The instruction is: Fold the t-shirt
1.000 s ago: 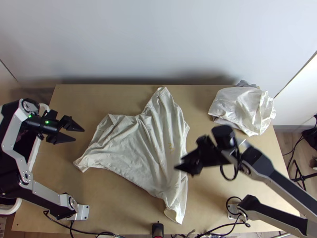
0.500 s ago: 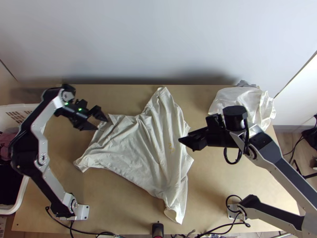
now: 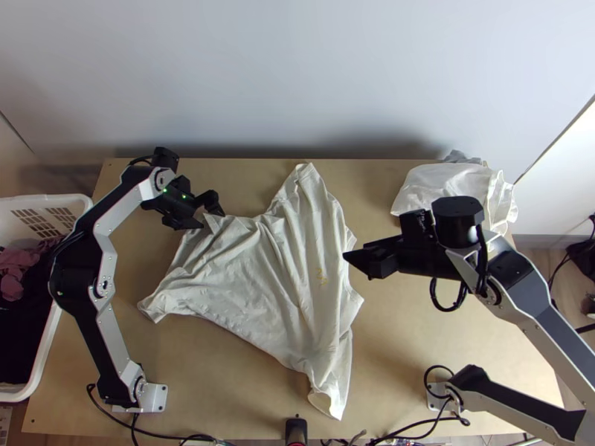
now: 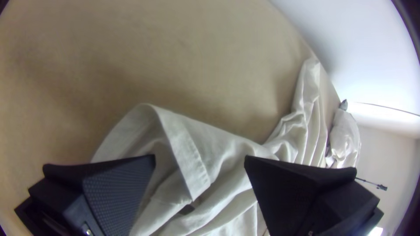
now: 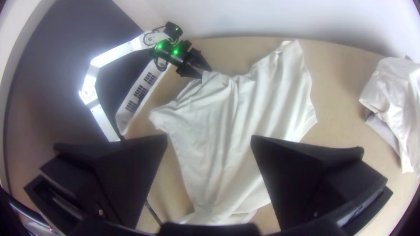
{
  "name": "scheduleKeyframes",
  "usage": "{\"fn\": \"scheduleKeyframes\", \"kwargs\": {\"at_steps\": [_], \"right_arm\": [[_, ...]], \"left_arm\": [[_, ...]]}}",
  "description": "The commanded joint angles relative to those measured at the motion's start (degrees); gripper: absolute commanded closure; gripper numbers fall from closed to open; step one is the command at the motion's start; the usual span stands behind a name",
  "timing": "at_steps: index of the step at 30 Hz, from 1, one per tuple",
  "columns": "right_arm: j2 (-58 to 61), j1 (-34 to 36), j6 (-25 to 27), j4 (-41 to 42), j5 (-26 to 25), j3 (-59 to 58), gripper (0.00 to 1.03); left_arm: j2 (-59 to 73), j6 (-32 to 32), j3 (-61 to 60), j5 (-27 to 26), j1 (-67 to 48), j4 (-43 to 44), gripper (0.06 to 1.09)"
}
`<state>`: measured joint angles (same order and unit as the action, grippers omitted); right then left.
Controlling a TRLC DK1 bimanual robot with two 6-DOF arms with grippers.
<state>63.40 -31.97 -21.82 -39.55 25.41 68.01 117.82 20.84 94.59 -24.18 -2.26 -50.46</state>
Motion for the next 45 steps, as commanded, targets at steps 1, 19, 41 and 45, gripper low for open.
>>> {"fn": "scheduleKeyframes", "kwargs": {"at_steps": [1, 19, 41, 45], "right_arm": [[-0.5, 0.4, -1.1, -0.9, -1.5, 1.4, 0.14], [0.6, 0.9, 2.3, -0.6, -6.2, -1.5, 0.14], [0.8, 1.3, 2.0, 0.7, -8.8, -1.6, 0.14], [0.9, 1.2, 2.0, 0.9, -9.1, -1.7, 0.14]], "left_arm": [[0.7, 3.4, 0.1, 3.5, -0.9, 3.3, 0.11], [-8.4, 13.8, -12.1, -2.7, -2.1, 10.4, 0.98], [-8.8, 18.5, -12.0, -2.2, 8.0, 19.8, 1.01], [-6.5, 21.0, -8.0, -2.2, 10.3, 18.3, 1.01]]}}
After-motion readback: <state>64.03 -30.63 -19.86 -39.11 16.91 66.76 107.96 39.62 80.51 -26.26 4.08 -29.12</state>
